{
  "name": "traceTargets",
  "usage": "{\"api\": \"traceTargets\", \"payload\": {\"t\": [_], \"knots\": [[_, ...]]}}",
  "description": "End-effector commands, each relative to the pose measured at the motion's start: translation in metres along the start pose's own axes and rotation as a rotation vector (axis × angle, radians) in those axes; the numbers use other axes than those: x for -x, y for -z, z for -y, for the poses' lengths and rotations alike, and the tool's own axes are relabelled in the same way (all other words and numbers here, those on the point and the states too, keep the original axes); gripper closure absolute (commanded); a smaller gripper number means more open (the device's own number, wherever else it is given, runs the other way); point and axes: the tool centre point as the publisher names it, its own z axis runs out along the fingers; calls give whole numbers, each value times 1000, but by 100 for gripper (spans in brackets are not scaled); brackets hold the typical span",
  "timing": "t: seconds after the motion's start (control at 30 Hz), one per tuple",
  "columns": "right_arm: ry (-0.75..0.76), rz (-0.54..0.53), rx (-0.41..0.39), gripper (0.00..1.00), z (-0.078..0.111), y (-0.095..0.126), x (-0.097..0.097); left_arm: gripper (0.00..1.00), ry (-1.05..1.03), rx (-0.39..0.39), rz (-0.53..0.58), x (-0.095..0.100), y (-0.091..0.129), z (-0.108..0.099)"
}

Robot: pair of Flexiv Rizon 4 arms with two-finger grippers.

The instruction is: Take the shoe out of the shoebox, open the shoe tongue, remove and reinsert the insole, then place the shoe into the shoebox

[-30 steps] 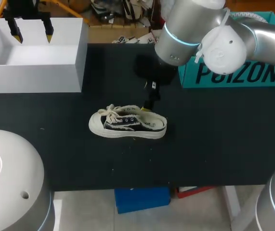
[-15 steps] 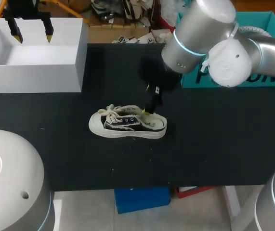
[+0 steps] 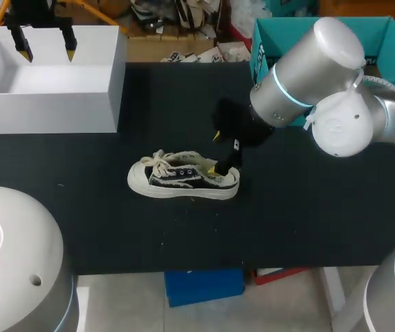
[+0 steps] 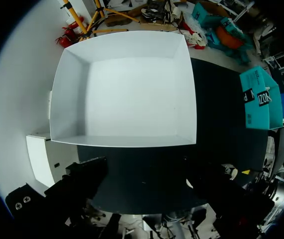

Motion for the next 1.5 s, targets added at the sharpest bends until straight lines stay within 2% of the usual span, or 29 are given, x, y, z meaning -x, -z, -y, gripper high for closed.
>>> {"api": "traceTargets", "payload": {"t": [0.03, 0.37, 0.7, 1.1, 1.5], "knots": [[-5, -9, 114, 0, 13, -13, 4, 0, 0, 0, 0, 0, 0, 0], [-33, -2, 165, 0, 41, -30, 9, 0, 0, 0, 0, 0, 0, 0], [-55, 9, 268, 0, 60, -42, 14, 0, 0, 0, 0, 0, 0, 0], [-63, -7, 326, 0, 66, -55, 14, 0, 0, 0, 0, 0, 0, 0], [-43, -4, 330, 0, 55, -37, 11, 0, 0, 0, 0, 0, 0, 0]]}}
